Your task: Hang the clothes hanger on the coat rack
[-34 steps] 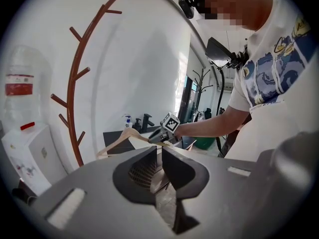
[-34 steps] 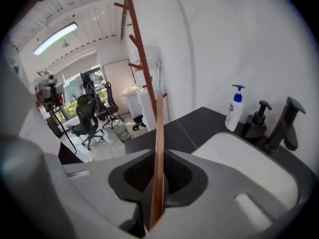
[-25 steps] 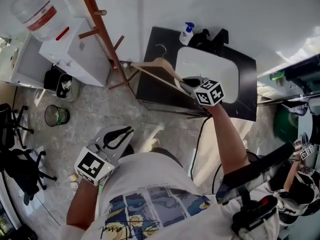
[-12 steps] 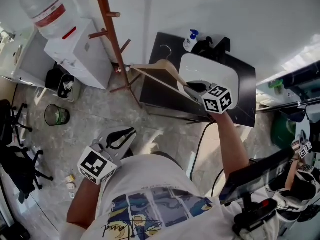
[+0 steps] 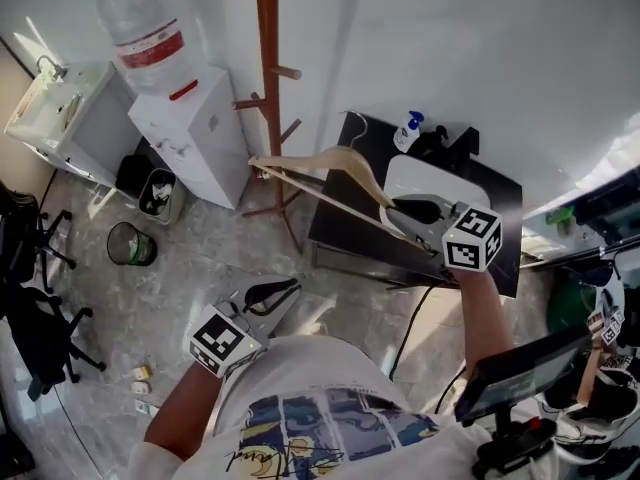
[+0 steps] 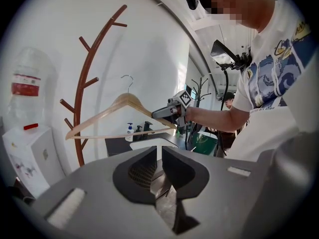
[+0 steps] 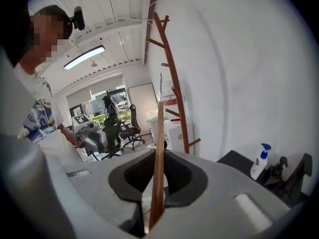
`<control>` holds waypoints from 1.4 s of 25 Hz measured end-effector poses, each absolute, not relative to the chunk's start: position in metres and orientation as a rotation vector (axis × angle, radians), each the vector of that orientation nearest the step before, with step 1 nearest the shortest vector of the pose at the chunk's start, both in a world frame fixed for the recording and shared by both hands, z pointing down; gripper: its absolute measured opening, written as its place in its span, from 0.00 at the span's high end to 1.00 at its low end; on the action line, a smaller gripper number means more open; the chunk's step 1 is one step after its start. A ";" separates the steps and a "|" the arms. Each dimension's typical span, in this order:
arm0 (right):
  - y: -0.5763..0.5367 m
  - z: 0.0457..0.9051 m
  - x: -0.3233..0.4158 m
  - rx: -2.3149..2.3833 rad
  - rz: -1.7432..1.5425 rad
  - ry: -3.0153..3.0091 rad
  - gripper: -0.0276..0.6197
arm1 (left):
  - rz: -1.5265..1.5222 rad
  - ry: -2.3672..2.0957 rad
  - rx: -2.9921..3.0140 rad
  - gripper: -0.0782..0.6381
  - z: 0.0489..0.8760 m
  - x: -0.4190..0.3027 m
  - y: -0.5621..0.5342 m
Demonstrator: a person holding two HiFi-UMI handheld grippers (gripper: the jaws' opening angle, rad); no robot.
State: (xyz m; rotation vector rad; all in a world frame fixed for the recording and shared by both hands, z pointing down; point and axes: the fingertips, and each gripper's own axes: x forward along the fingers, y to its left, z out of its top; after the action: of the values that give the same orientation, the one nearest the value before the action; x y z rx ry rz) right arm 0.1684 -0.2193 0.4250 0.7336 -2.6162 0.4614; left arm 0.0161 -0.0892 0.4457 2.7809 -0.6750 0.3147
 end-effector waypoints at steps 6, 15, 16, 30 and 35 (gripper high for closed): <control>-0.225 0.354 0.123 0.669 0.382 -2.707 0.88 | 0.277 -0.686 2.808 0.84 0.434 0.000 -0.098; -0.264 0.288 0.045 0.648 0.298 -2.754 0.88 | 0.200 -0.748 2.779 0.84 0.424 -0.043 -0.111; -0.270 0.282 0.037 0.660 0.291 -2.755 0.88 | 0.191 -0.752 2.781 0.84 0.423 -0.048 -0.114; -0.364 0.261 -0.013 0.986 0.427 -2.732 0.88 | 0.179 -0.661 2.846 0.84 0.428 -0.116 -0.145; -0.380 0.270 -0.014 1.091 0.472 -2.700 0.88 | 0.200 -0.598 2.887 0.84 0.424 -0.131 -0.151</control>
State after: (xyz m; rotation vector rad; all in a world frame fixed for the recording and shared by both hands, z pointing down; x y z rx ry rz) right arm -0.0138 -0.3796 0.2705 1.0912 -2.7001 0.4720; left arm -0.1310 -0.1513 0.4237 2.8870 -0.5978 0.1995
